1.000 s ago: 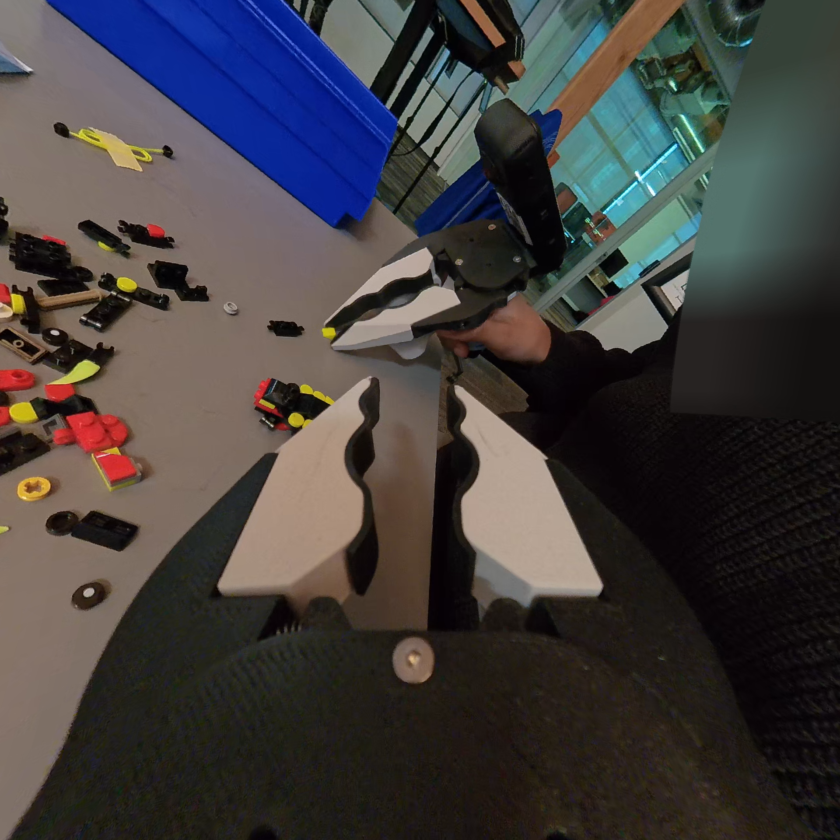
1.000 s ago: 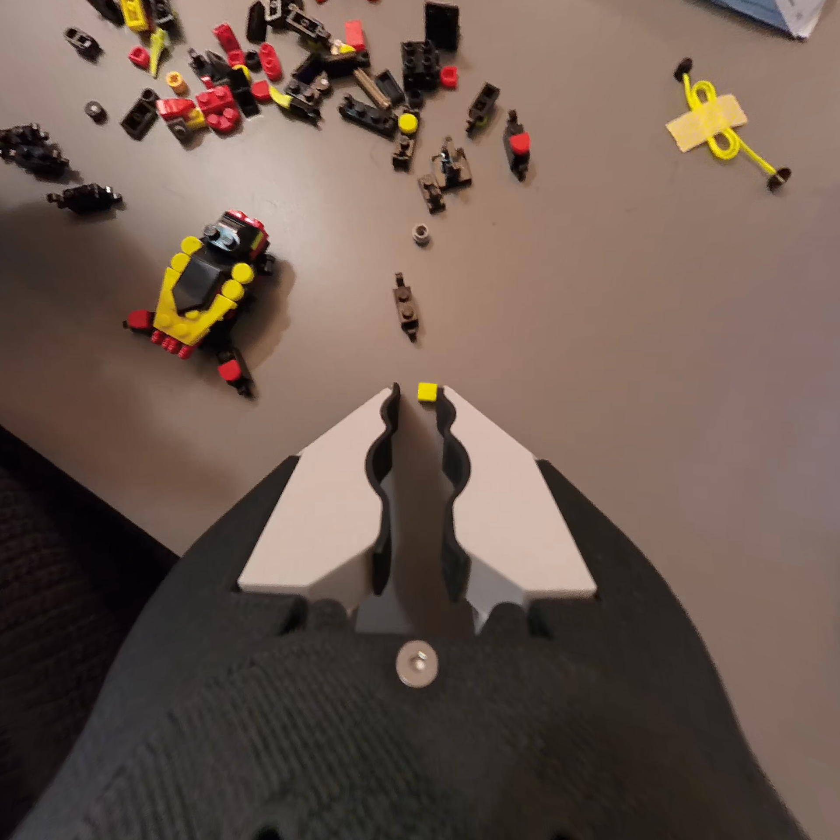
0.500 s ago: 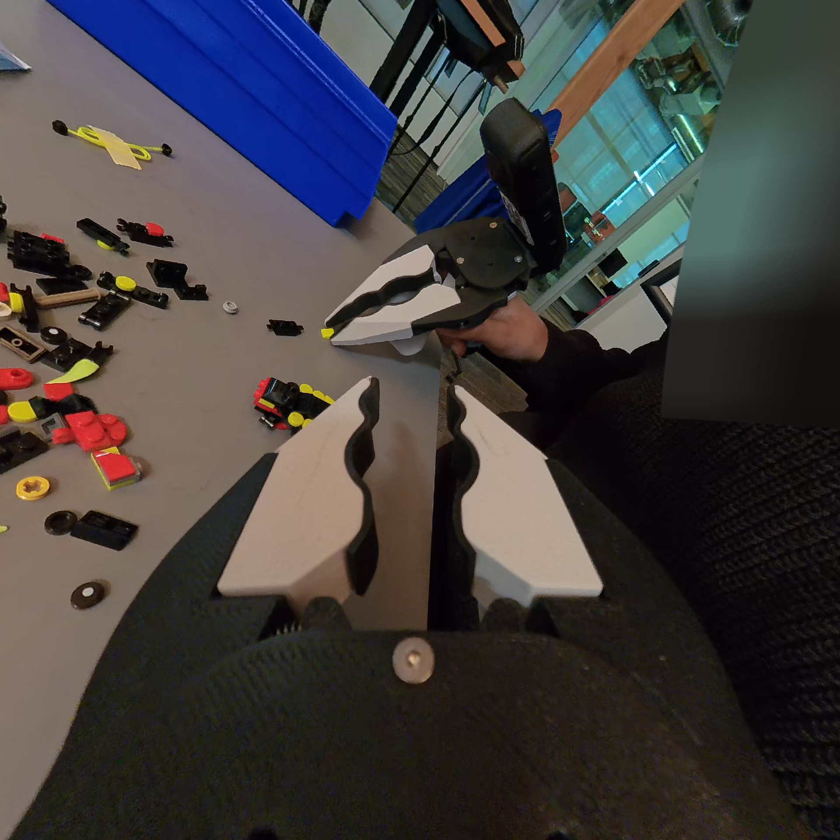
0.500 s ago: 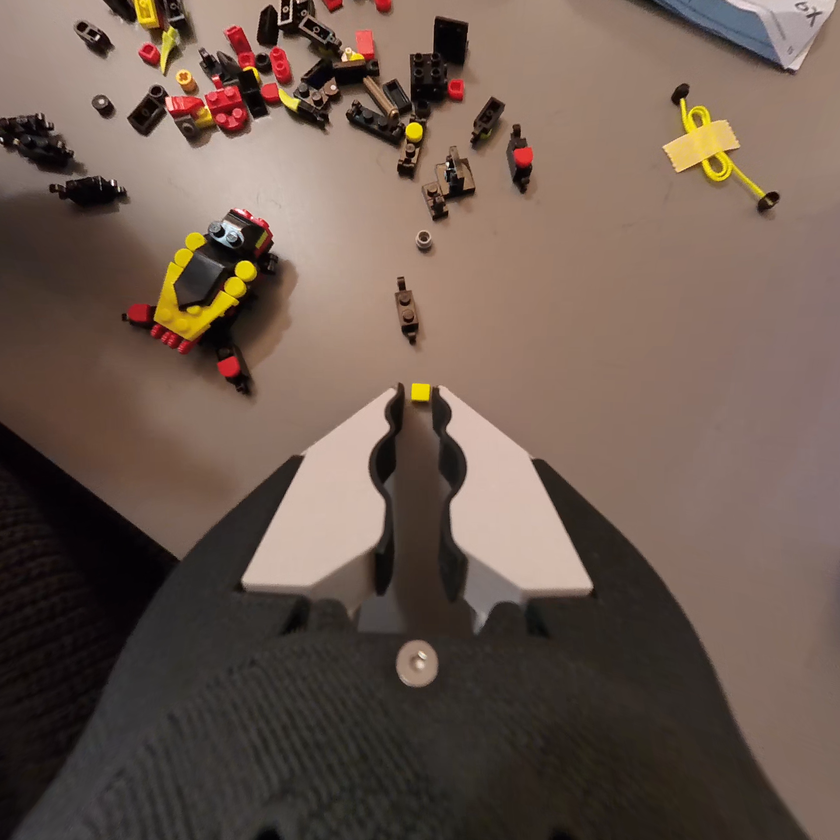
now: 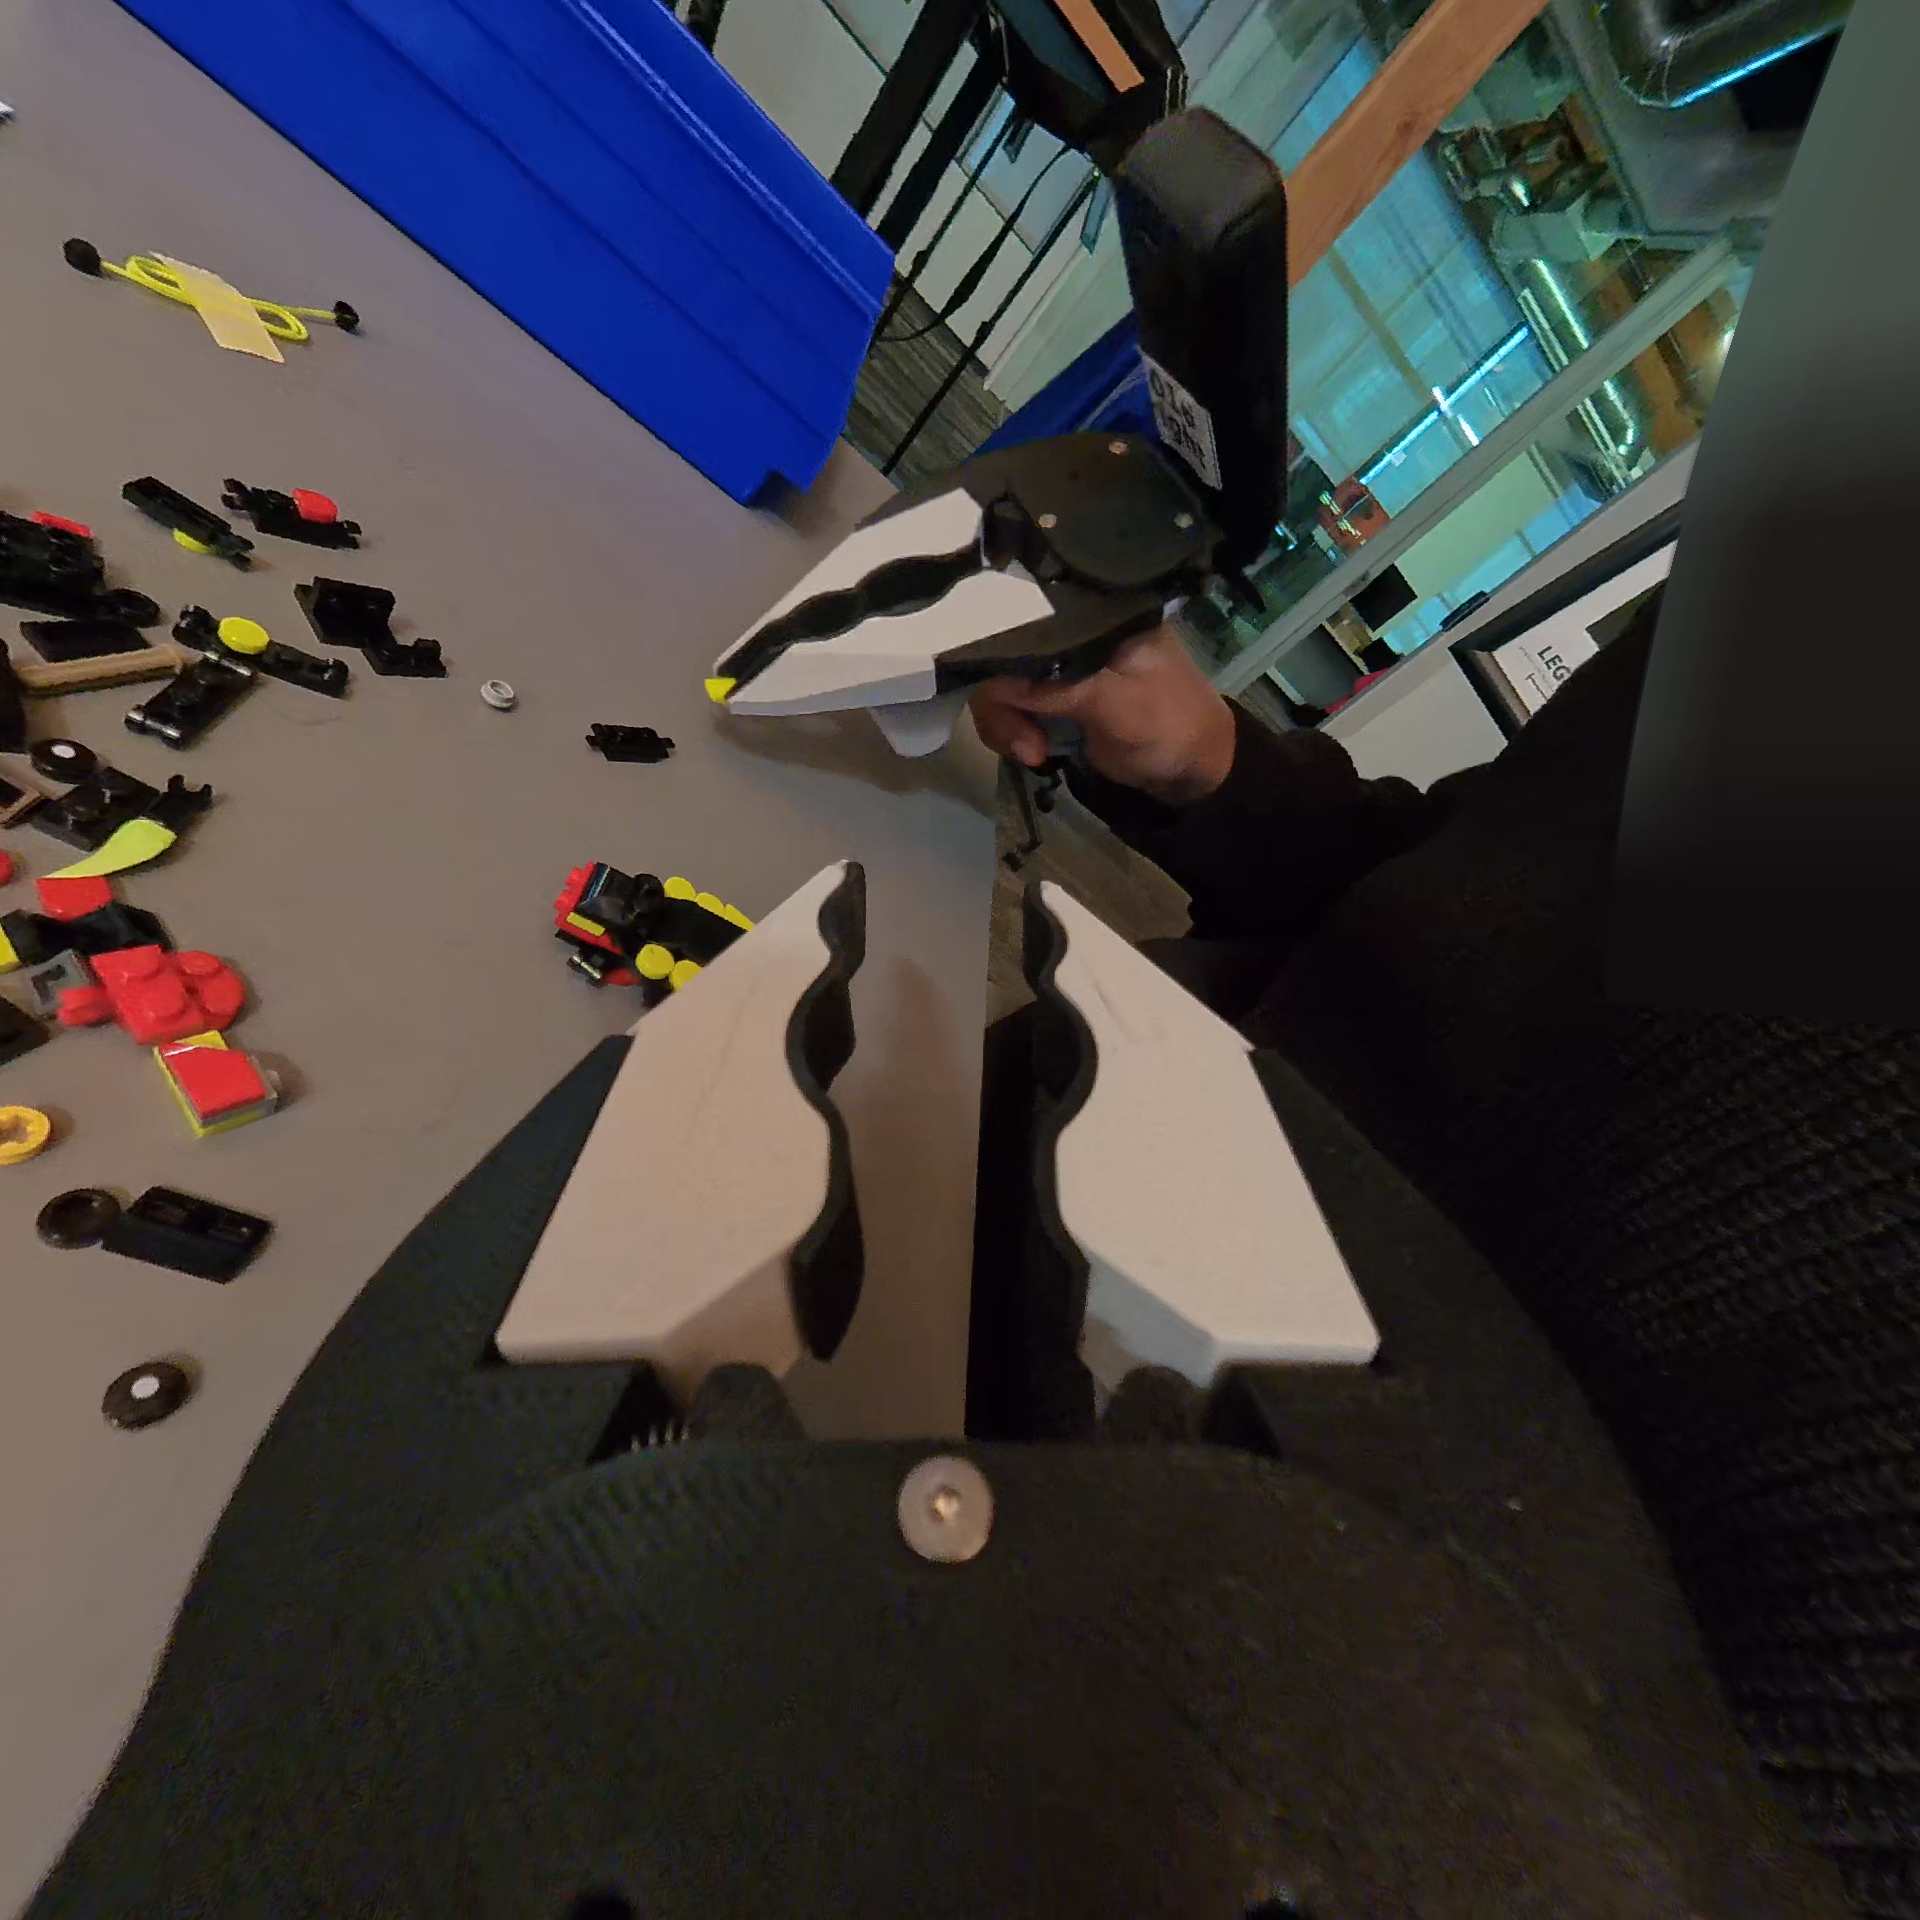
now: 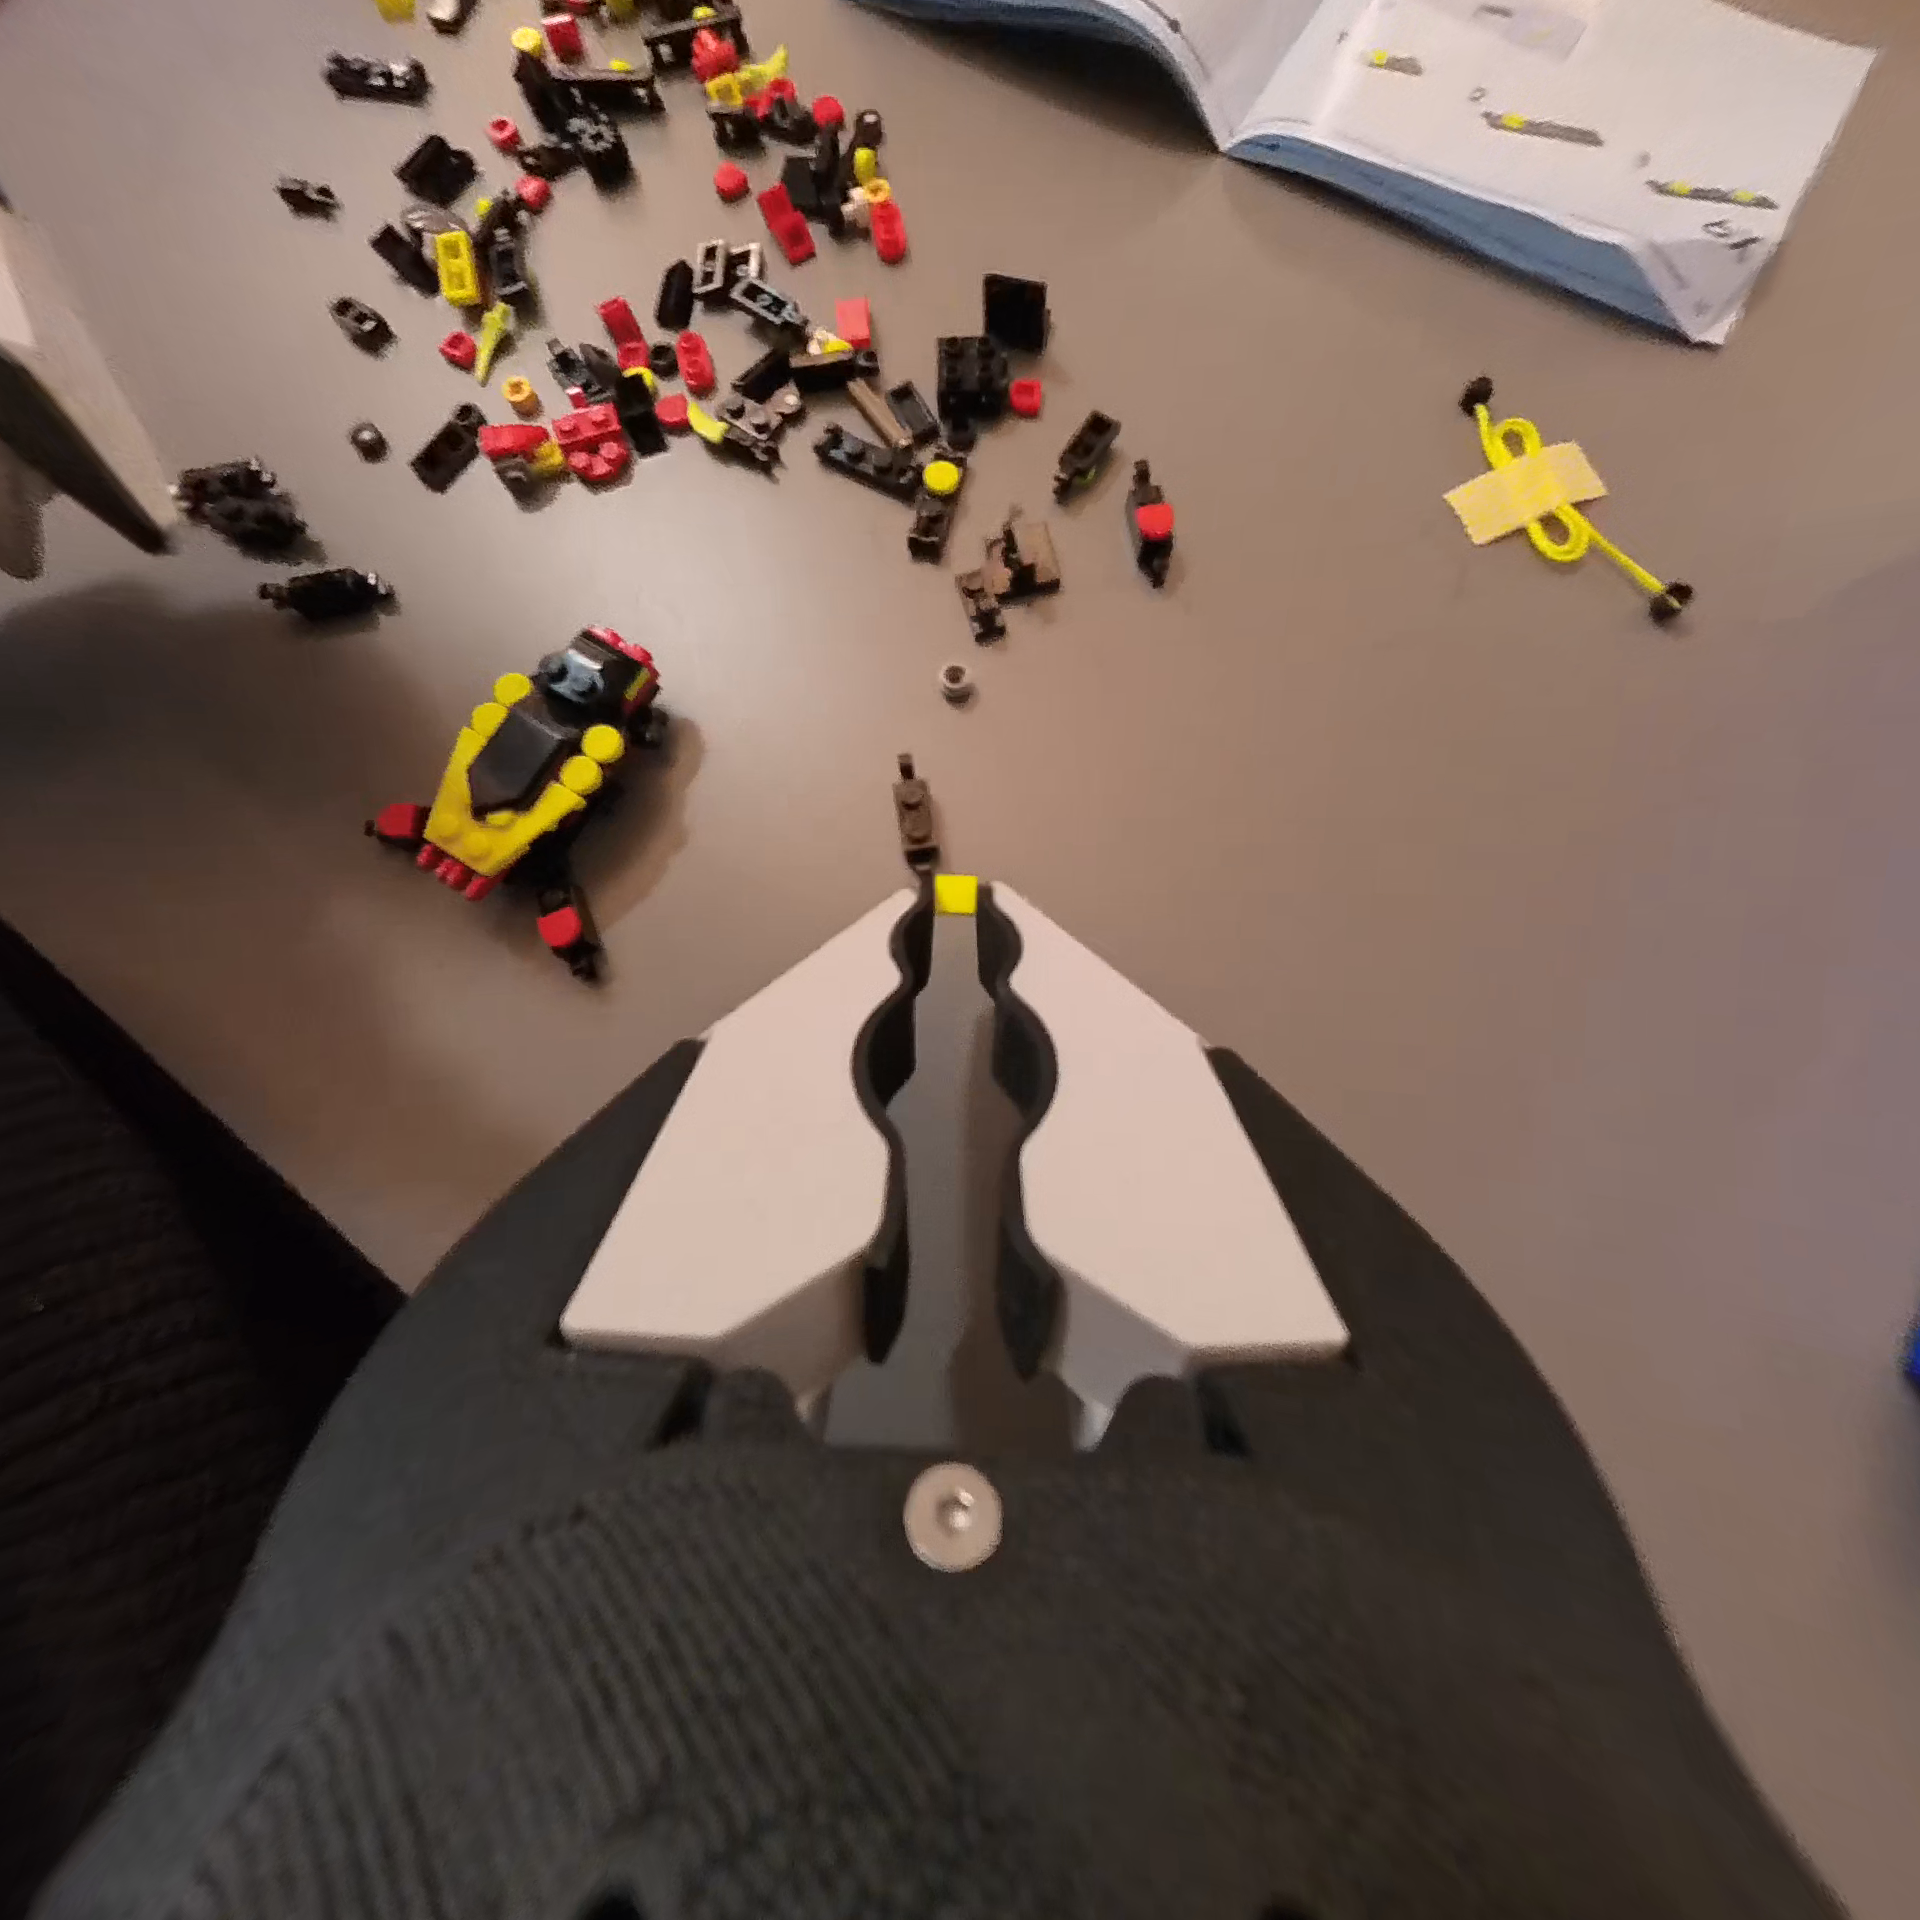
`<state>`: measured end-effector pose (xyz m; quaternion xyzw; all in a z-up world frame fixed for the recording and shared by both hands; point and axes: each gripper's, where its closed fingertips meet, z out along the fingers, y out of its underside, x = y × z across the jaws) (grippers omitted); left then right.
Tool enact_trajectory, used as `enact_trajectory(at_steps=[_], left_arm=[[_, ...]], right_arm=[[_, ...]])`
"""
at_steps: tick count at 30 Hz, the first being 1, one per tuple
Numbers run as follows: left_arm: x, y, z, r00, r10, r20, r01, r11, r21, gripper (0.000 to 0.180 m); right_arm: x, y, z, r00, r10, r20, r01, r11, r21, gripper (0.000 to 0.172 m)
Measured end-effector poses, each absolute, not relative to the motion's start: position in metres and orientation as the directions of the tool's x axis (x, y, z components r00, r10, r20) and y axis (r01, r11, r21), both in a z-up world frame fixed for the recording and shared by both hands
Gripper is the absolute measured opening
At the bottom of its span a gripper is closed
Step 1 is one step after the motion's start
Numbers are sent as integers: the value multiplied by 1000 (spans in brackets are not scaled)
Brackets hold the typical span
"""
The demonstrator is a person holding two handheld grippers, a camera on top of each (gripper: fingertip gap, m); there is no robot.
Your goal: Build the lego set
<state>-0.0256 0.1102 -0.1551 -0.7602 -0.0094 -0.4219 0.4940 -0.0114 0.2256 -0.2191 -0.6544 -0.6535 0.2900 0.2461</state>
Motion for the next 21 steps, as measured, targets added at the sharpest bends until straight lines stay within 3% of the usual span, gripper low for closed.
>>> enact_trajectory(at_steps=[8,11,15,21], left_arm=[[-28,105,-151,639,-409,651,437,-504,-745,27],[-28,103,-148,623,-413,664,448,-508,-736,27],[-25,99,-146,606,-421,675,450,-518,-727,28],[-22,98,-147,586,-424,691,451,-538,-712,28]], right_arm=[[-23,220,-224,-117,986,-116,739,8,-674,6],[-27,216,-213,-103,925,-365,704,-191,-684,6],[-28,222,-189,-102,704,-703,608,-515,-605,6],[-29,223,-155,-225,364,-904,517,-741,-428,6]])
